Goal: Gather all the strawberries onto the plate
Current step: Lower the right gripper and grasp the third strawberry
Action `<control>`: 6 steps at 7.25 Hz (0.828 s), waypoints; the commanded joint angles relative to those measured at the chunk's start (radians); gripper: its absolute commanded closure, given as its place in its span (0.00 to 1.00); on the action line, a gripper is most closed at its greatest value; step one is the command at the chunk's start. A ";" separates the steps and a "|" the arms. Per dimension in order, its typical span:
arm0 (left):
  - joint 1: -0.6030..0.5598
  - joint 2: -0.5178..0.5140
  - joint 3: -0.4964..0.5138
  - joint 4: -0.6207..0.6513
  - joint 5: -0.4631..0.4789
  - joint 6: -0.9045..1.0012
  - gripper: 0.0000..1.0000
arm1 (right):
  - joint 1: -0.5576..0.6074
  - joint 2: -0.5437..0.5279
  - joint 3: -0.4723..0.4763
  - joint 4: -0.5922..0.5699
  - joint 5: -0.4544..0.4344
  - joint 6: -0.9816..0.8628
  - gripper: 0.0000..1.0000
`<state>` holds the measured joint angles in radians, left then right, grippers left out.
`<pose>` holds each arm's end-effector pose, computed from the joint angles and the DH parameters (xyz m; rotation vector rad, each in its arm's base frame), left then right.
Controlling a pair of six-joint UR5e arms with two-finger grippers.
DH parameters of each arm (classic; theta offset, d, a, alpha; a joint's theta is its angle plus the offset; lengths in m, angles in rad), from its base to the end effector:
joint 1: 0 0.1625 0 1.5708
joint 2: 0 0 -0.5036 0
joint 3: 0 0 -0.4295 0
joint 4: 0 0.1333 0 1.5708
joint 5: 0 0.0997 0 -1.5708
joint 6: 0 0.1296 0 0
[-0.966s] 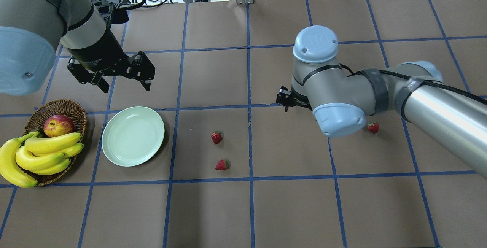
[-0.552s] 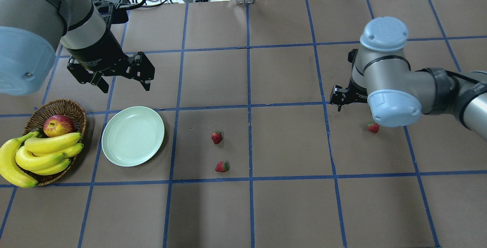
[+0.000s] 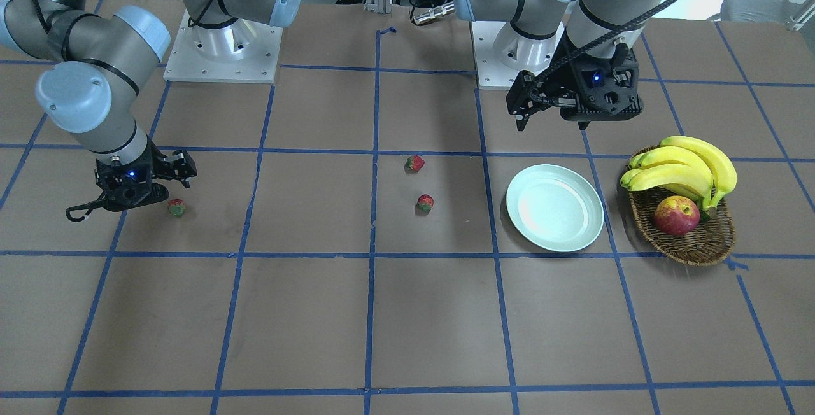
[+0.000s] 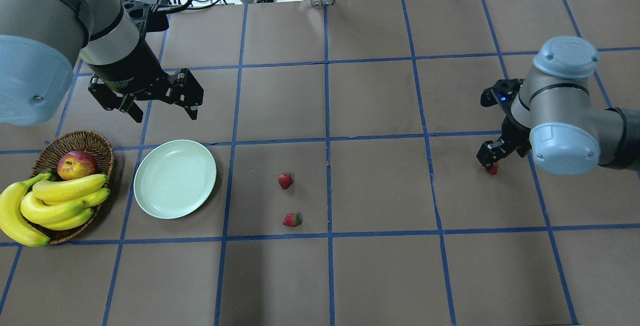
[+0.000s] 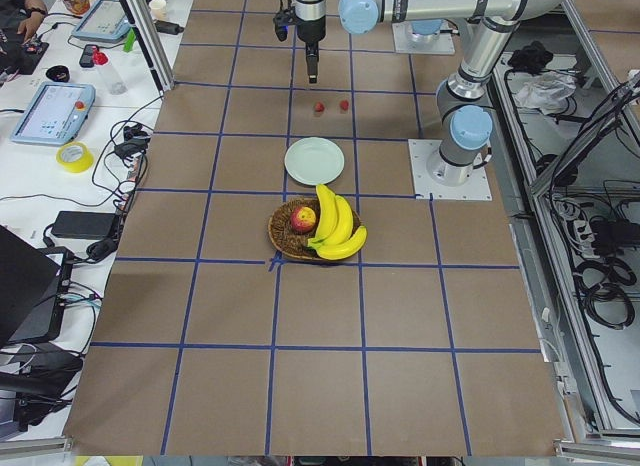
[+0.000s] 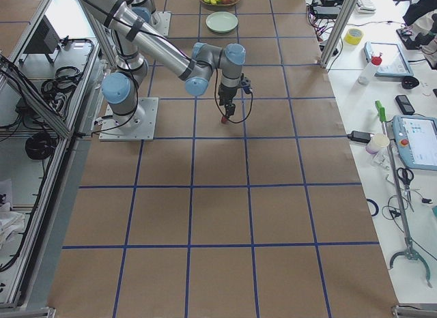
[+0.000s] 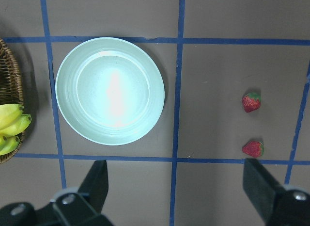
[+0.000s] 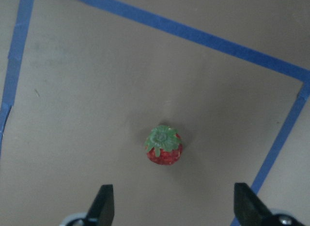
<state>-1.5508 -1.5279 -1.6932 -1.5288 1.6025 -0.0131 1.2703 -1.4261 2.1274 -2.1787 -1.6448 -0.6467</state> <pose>-0.1191 -0.5038 0.4983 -0.0505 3.1091 0.0585 -0.0263 -0.5027 0.2457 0.5415 -3.0656 -0.1820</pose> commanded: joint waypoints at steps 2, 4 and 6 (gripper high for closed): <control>0.000 0.000 0.000 0.001 0.001 0.001 0.00 | -0.091 0.013 0.066 -0.120 0.117 -0.105 0.12; 0.003 0.000 0.000 0.003 -0.001 -0.001 0.00 | -0.088 0.032 0.113 -0.165 0.161 -0.090 0.11; 0.003 0.000 0.001 0.003 -0.001 0.001 0.00 | -0.078 0.047 0.121 -0.226 0.160 -0.076 0.17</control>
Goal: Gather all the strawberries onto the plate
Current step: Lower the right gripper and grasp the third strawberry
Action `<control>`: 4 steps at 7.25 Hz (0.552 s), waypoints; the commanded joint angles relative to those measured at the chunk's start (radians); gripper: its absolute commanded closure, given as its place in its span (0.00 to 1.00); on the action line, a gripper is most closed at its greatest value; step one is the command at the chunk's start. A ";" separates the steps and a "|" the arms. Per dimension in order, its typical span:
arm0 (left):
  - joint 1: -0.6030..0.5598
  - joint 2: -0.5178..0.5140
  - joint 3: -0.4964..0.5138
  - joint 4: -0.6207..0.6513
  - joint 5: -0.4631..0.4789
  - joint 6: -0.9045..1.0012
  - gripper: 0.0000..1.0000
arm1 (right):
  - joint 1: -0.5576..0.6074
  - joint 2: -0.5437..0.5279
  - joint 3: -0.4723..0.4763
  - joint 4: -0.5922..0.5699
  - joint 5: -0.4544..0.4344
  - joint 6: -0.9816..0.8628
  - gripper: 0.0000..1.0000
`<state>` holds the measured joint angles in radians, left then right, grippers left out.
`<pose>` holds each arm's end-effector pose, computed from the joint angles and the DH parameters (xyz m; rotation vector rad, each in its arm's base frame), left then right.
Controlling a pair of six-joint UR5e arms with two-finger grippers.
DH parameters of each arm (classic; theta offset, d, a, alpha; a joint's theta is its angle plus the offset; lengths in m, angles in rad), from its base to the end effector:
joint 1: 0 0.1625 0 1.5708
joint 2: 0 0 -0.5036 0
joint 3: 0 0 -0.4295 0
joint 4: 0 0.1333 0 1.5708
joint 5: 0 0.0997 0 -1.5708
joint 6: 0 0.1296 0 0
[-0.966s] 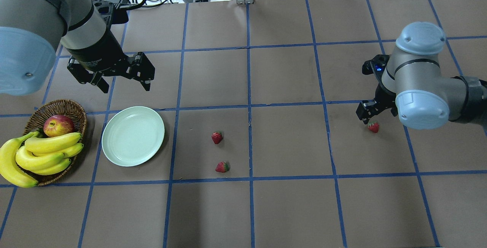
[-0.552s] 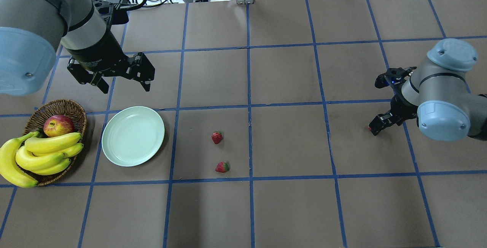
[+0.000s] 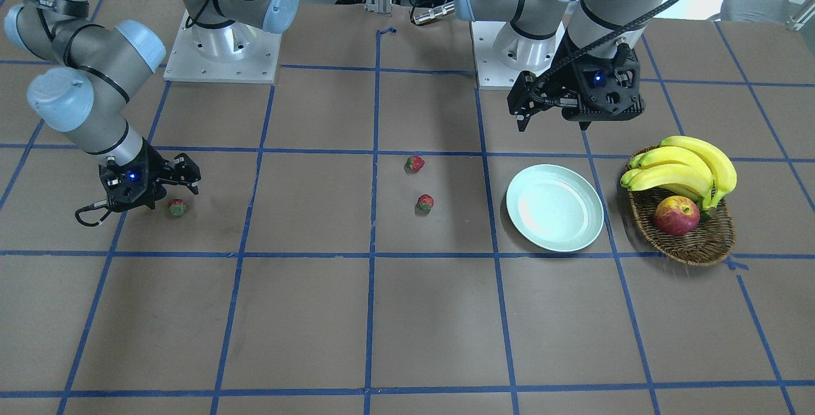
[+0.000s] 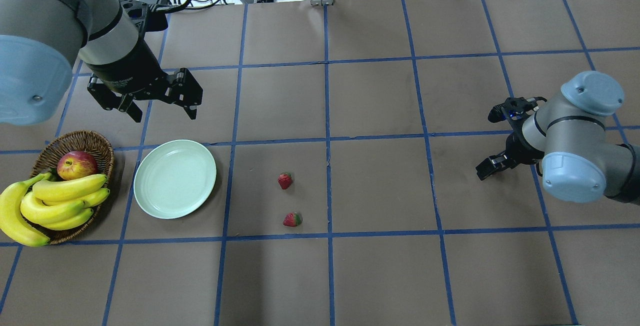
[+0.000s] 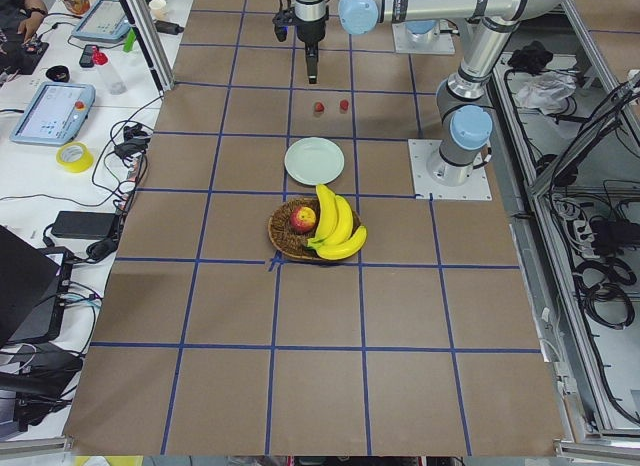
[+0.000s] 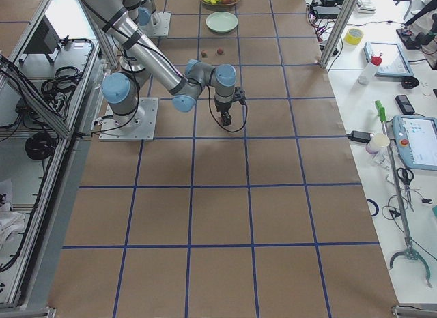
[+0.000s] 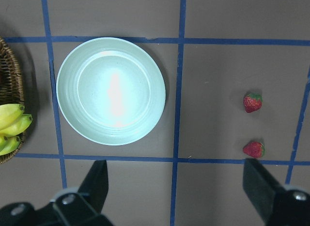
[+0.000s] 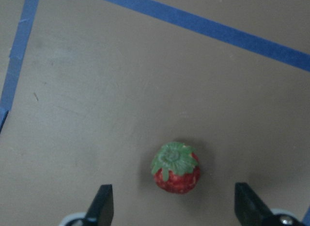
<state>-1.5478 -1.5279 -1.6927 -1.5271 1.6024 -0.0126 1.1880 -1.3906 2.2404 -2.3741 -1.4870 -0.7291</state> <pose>-0.1176 -0.5045 0.4988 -0.0545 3.1092 0.0552 -0.0409 -0.4874 0.2017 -0.5218 3.0009 -0.0072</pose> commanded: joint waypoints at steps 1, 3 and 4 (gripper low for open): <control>0.000 0.000 0.001 0.001 -0.001 0.000 0.00 | 0.005 0.015 0.007 -0.031 0.002 0.004 0.30; -0.003 0.000 -0.001 -0.001 -0.001 0.000 0.00 | 0.005 0.015 0.004 -0.028 -0.001 0.010 0.71; -0.002 0.000 -0.001 0.001 0.001 0.000 0.00 | 0.005 0.015 -0.001 -0.031 0.001 0.011 0.78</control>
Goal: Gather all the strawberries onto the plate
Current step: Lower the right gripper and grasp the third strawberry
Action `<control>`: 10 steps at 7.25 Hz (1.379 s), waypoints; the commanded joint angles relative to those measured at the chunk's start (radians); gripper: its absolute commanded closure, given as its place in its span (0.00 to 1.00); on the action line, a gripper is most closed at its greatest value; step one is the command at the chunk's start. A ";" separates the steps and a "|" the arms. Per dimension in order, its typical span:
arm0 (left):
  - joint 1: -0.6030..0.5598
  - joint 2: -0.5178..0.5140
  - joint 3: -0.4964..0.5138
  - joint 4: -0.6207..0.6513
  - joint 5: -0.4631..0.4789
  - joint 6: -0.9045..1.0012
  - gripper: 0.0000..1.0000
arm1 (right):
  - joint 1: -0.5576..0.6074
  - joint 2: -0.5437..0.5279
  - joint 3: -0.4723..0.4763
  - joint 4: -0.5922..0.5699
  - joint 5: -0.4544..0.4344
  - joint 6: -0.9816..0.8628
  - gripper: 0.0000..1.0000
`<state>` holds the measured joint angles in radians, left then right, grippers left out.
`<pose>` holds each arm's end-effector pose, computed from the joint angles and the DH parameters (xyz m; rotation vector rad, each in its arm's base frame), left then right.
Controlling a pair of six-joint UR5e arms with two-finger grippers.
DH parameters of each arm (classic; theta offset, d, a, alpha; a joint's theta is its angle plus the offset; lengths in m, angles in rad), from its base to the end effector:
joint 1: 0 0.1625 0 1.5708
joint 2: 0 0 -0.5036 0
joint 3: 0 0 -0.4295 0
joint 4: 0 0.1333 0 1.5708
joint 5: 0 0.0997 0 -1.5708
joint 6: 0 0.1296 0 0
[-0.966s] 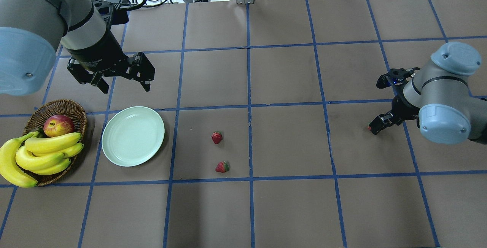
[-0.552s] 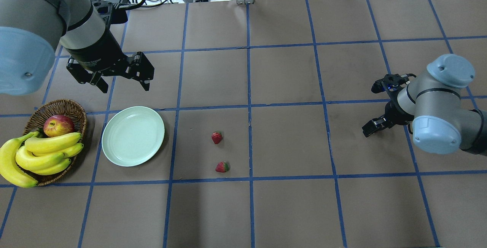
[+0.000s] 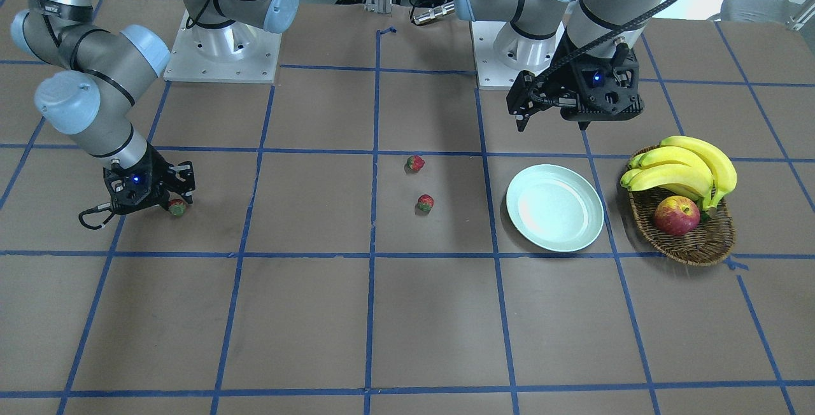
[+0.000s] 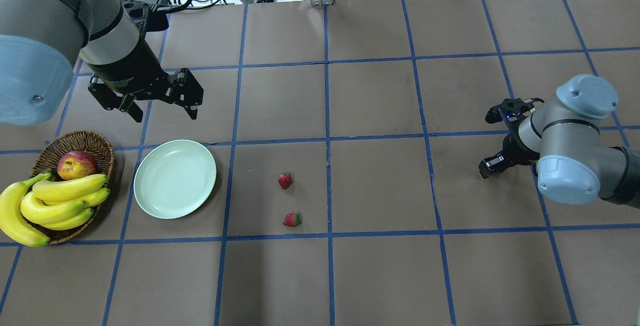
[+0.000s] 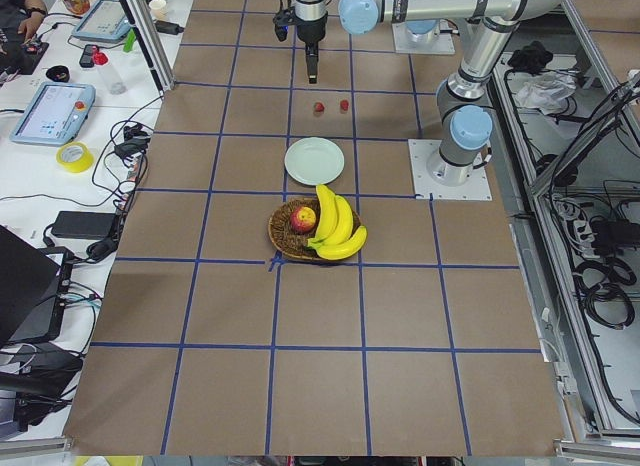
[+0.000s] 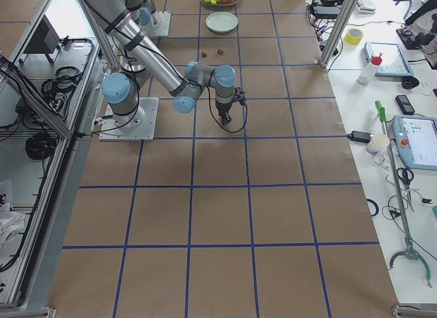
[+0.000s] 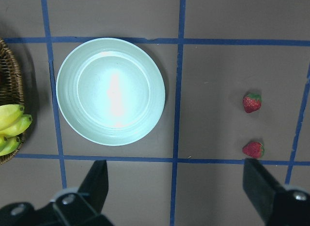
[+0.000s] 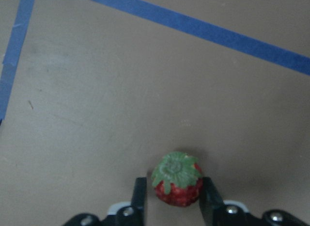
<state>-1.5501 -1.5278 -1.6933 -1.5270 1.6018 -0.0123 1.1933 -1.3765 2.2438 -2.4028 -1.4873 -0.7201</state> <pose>-0.1189 -0.5041 0.4985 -0.0505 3.1098 0.0557 -0.0393 -0.4902 0.1965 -0.5180 3.0076 -0.0205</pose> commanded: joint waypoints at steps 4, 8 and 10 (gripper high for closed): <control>0.002 0.000 0.000 0.001 0.000 0.000 0.00 | 0.082 -0.019 -0.089 0.031 -0.008 0.167 0.90; 0.001 0.000 0.000 0.001 0.000 0.000 0.00 | 0.601 0.087 -0.345 0.190 -0.011 1.008 0.91; 0.001 0.000 0.000 0.001 0.000 0.000 0.00 | 0.754 0.195 -0.360 0.066 -0.007 1.300 0.91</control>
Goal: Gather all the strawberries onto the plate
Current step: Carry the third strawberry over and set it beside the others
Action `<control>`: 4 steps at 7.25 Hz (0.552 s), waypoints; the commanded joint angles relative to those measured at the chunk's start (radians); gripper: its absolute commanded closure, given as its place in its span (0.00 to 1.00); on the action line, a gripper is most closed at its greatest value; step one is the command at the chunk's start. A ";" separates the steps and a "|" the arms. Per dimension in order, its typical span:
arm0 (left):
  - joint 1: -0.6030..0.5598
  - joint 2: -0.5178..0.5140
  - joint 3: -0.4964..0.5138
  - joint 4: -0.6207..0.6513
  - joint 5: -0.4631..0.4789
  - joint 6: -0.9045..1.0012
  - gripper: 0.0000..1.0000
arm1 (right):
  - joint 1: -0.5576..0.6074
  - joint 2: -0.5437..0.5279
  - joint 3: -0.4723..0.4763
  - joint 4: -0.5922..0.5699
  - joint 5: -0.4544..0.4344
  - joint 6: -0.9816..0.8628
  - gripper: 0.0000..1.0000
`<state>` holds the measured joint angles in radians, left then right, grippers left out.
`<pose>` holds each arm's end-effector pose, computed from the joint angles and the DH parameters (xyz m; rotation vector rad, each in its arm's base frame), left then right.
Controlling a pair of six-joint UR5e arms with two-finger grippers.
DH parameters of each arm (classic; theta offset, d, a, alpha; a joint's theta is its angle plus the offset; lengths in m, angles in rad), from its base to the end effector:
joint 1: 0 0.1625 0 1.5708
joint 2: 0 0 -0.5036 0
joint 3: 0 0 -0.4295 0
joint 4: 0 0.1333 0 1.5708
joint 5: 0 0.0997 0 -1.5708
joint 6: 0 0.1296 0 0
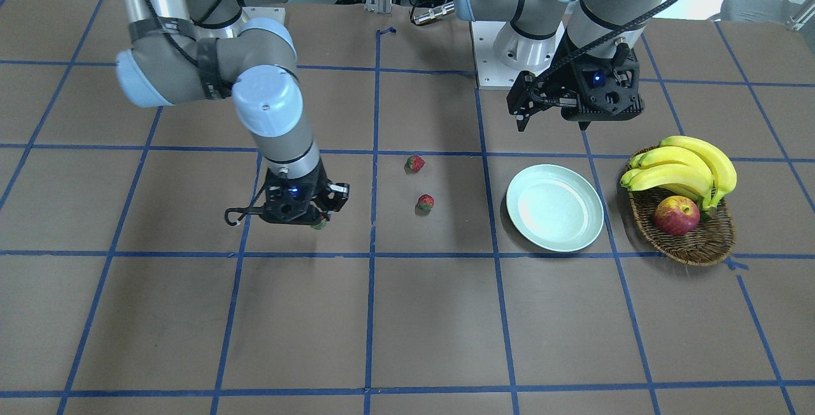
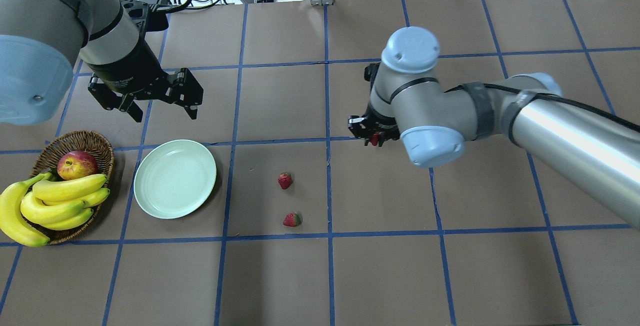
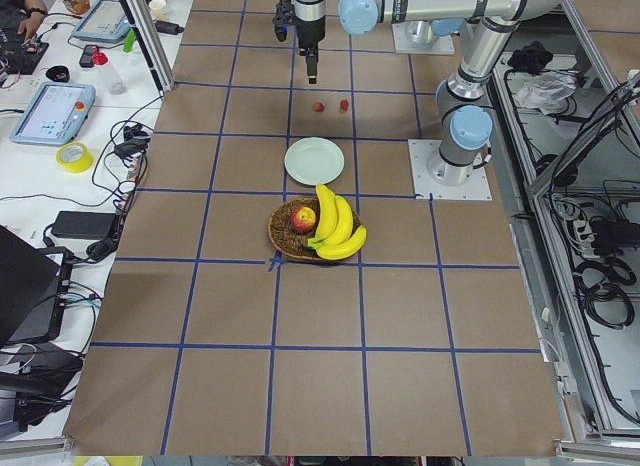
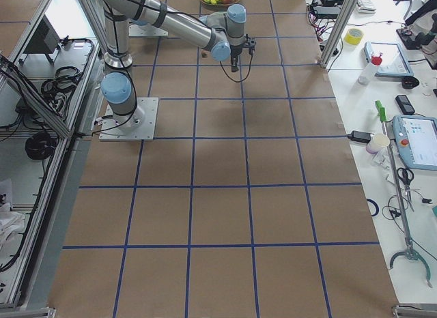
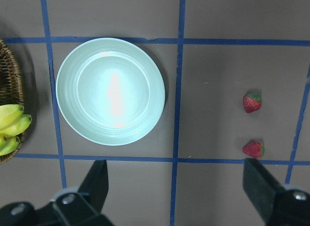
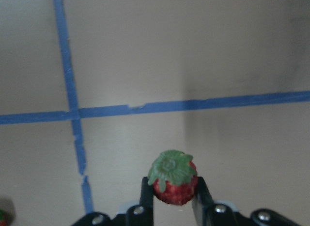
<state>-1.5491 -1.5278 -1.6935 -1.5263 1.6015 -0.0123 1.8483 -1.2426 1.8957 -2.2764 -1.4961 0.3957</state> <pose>-0.1184 -0.5043 0.4985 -0.0520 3.1101 0.0550 0.3046 -0.5473 0.2544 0.1774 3.0484 -0.0380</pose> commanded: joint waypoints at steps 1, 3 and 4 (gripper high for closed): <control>0.000 -0.002 0.000 0.000 -0.002 0.000 0.00 | 0.142 0.078 -0.021 -0.069 0.008 0.272 0.91; -0.002 -0.002 0.000 0.002 -0.002 0.000 0.00 | 0.192 0.104 -0.046 -0.086 0.011 0.365 0.90; -0.003 -0.002 0.000 0.002 -0.003 0.000 0.00 | 0.193 0.124 -0.064 -0.087 0.013 0.377 0.89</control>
<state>-1.5511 -1.5293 -1.6935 -1.5253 1.5996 -0.0123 2.0300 -1.1416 1.8523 -2.3563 -1.4858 0.7410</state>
